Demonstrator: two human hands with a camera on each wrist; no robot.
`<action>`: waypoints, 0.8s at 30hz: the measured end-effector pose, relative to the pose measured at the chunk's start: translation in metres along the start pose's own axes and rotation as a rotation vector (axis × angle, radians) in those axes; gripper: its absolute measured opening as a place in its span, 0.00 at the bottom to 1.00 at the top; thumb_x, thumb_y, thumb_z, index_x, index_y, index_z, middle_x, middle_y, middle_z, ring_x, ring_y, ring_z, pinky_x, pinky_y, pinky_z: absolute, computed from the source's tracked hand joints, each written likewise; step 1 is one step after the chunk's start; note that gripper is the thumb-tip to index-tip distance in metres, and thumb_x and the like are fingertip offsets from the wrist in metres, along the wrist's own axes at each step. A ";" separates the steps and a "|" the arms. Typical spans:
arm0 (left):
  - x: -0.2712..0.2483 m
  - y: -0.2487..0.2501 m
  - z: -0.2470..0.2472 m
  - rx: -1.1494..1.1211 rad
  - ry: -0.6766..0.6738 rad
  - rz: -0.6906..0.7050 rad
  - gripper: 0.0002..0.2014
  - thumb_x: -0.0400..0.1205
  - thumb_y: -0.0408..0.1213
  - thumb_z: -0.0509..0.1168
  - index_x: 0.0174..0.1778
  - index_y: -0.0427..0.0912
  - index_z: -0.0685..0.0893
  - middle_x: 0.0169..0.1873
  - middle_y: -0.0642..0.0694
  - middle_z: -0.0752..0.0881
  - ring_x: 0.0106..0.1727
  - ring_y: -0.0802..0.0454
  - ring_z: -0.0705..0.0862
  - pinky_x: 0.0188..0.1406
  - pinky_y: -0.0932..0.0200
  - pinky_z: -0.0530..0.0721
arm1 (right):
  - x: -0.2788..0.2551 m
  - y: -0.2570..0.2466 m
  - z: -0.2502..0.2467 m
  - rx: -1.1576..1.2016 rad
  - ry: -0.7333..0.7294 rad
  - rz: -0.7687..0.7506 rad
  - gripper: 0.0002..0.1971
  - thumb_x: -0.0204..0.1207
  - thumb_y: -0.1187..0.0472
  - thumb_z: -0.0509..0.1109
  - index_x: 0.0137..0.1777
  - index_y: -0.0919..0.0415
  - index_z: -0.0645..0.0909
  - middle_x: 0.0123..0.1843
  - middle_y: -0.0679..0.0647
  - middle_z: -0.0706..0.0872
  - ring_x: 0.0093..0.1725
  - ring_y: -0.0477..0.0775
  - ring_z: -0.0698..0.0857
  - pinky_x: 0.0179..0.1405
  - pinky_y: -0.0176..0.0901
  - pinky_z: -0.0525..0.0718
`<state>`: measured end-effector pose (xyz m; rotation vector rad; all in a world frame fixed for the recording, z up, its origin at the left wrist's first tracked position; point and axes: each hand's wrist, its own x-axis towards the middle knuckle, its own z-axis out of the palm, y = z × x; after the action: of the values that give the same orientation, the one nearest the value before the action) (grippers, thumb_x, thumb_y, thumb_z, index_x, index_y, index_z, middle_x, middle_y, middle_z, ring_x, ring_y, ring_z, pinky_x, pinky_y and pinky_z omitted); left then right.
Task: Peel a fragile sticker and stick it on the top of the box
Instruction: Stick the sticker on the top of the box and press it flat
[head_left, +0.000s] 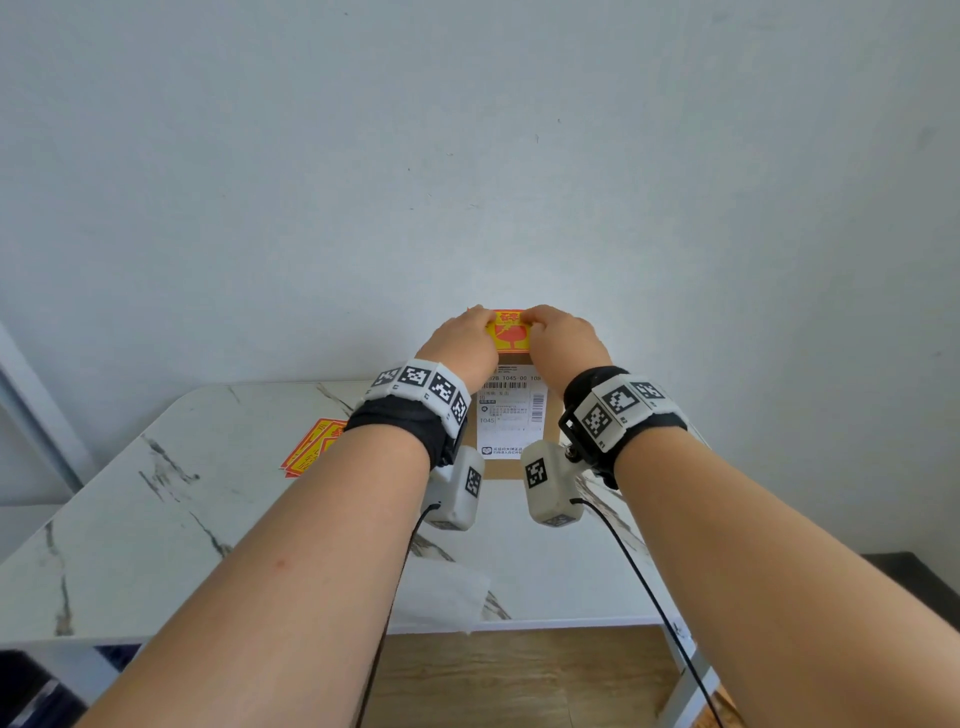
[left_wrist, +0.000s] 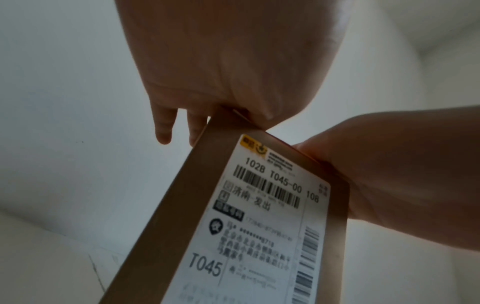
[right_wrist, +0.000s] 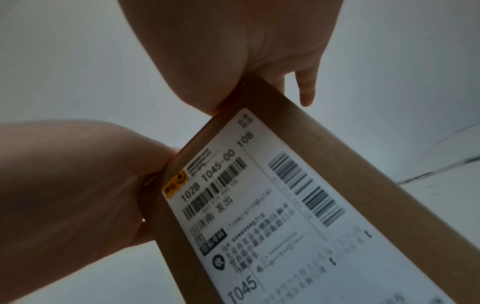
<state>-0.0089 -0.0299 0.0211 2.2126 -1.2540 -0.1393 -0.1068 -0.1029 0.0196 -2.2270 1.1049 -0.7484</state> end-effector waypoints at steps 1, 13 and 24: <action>0.000 0.001 0.000 -0.008 0.015 0.005 0.22 0.86 0.32 0.47 0.77 0.43 0.71 0.70 0.41 0.79 0.66 0.42 0.80 0.58 0.54 0.76 | 0.001 0.001 0.001 -0.022 0.011 -0.009 0.22 0.81 0.61 0.50 0.66 0.48 0.81 0.57 0.59 0.84 0.58 0.61 0.83 0.62 0.56 0.82; 0.000 -0.005 0.005 -0.031 0.056 0.054 0.19 0.86 0.37 0.46 0.70 0.43 0.73 0.69 0.43 0.79 0.59 0.43 0.82 0.57 0.49 0.82 | 0.008 0.002 0.003 -0.207 -0.040 -0.121 0.26 0.81 0.66 0.50 0.76 0.50 0.72 0.73 0.53 0.79 0.77 0.57 0.69 0.79 0.57 0.63; 0.001 -0.005 0.005 -0.027 0.001 0.080 0.24 0.88 0.37 0.44 0.80 0.45 0.67 0.80 0.49 0.67 0.75 0.48 0.74 0.71 0.56 0.72 | 0.006 0.014 0.014 -0.169 0.079 -0.078 0.22 0.84 0.60 0.47 0.73 0.51 0.75 0.72 0.48 0.80 0.71 0.57 0.76 0.76 0.63 0.67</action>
<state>-0.0060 -0.0310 0.0147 2.1358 -1.3301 -0.1226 -0.1020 -0.1124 0.0016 -2.4130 1.1627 -0.8082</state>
